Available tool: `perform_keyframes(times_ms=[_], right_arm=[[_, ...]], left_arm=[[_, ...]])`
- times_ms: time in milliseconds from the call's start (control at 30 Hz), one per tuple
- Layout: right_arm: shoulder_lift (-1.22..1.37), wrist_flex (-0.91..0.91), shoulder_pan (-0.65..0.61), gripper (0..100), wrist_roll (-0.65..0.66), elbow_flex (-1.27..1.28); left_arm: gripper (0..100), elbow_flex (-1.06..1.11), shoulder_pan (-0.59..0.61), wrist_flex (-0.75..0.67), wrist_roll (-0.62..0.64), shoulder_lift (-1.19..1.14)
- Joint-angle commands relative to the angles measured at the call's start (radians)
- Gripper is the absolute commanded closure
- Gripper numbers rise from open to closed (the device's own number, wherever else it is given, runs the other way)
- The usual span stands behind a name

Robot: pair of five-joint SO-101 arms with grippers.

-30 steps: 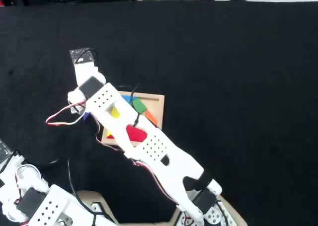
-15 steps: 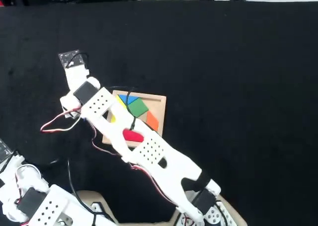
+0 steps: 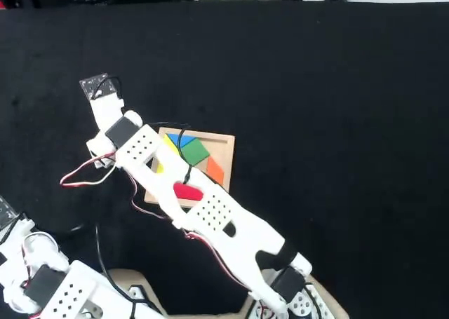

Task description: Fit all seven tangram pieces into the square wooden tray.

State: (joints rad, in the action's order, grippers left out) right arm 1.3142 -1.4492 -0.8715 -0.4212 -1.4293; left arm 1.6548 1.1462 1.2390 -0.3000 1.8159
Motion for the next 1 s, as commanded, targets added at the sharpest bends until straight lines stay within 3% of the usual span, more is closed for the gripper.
perform_keyframes(times_ms=[0,167,433,967], right_arm=[[-0.019,-0.011,0.021,72.1,0.012,-0.005],[-0.019,-0.028,0.021,72.3,0.011,-0.005],[-0.018,-0.084,0.049,72.4,-0.098,-0.004],[-0.015,-0.060,0.044,77.3,-0.052,-0.008]], left_arm=[[88,-0.010,-0.010,0.006,0.006,0.005],[88,-0.010,-0.010,0.006,0.006,0.005],[88,-0.010,-0.010,0.006,0.005,0.005],[88,-0.010,-0.010,0.006,0.005,0.005]])
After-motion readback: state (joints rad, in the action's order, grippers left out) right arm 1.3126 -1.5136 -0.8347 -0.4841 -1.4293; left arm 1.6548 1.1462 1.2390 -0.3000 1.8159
